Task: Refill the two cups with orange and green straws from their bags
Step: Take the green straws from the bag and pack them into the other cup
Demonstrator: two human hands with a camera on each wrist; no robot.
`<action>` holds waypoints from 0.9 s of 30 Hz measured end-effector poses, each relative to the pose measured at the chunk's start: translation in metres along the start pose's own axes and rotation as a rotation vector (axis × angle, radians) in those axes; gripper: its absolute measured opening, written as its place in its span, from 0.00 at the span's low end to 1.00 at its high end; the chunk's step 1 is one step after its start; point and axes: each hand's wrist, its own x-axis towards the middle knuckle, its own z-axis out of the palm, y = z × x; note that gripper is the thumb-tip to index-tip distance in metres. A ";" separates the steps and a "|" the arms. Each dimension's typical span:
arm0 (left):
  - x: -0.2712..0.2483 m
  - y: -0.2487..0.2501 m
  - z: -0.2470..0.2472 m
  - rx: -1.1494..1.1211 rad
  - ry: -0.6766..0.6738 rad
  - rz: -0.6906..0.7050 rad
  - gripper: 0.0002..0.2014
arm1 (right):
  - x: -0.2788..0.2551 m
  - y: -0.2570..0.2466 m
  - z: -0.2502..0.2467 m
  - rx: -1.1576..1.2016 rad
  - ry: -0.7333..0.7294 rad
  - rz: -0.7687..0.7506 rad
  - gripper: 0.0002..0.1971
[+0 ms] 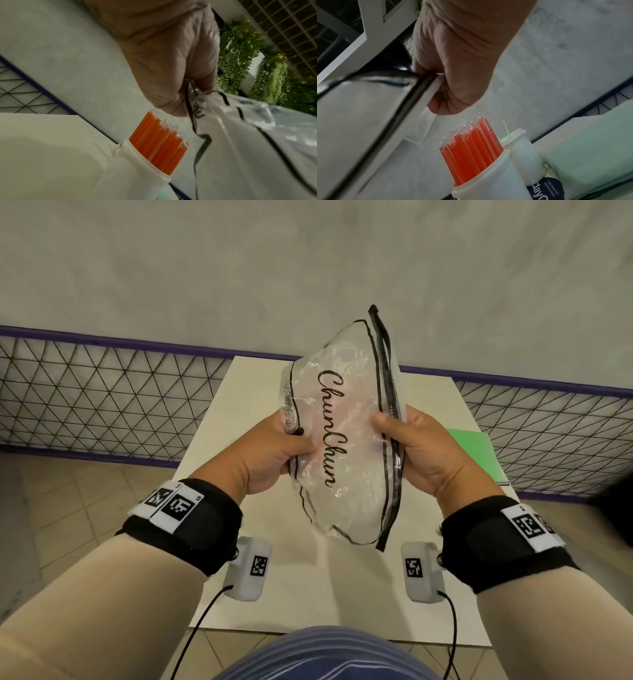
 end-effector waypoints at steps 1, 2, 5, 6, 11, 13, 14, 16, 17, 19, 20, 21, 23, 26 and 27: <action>0.000 0.001 -0.001 -0.027 0.009 -0.003 0.19 | 0.001 -0.001 -0.001 -0.015 0.005 -0.014 0.16; 0.001 0.001 -0.002 -0.060 0.021 -0.004 0.17 | 0.001 -0.002 -0.001 -0.021 0.003 -0.022 0.15; 0.004 0.000 0.000 -0.132 0.020 -0.001 0.12 | 0.001 -0.002 -0.003 -0.016 -0.002 -0.016 0.14; 0.006 -0.001 -0.001 -0.157 0.038 -0.005 0.10 | 0.001 -0.001 -0.003 -0.044 -0.010 -0.034 0.17; 0.008 -0.009 -0.013 -0.451 0.012 -0.152 0.29 | 0.009 0.000 -0.004 -0.643 0.074 -0.302 0.24; 0.008 -0.016 -0.016 -0.387 -0.104 -0.204 0.35 | 0.011 0.002 -0.004 -0.892 0.065 -0.396 0.20; 0.006 -0.017 -0.013 -0.294 -0.156 -0.194 0.28 | 0.012 0.004 -0.003 -0.960 0.064 -0.427 0.16; 0.003 -0.021 -0.005 -0.099 -0.274 -0.161 0.14 | 0.014 0.007 -0.001 -1.044 0.093 -0.483 0.15; 0.003 -0.025 -0.003 -0.011 -0.313 -0.160 0.17 | 0.016 0.010 0.001 -1.039 0.108 -0.472 0.16; 0.005 -0.031 0.001 0.097 -0.353 -0.159 0.24 | 0.013 0.008 0.004 -0.864 0.141 -0.342 0.19; 0.006 -0.033 0.001 0.123 -0.330 -0.140 0.25 | 0.009 0.006 0.007 -0.636 0.147 -0.240 0.18; 0.006 -0.033 0.002 0.133 -0.286 -0.109 0.25 | 0.005 0.005 0.007 -0.356 0.123 -0.144 0.18; 0.006 -0.034 -0.001 0.149 -0.162 -0.025 0.22 | -0.003 0.007 0.002 0.098 0.066 -0.027 0.21; 0.008 -0.040 -0.008 0.175 -0.036 0.044 0.21 | -0.005 0.023 -0.006 0.051 0.022 0.032 0.38; 0.008 -0.041 -0.007 0.177 -0.010 0.050 0.21 | -0.004 0.032 -0.005 -0.080 0.014 0.065 0.50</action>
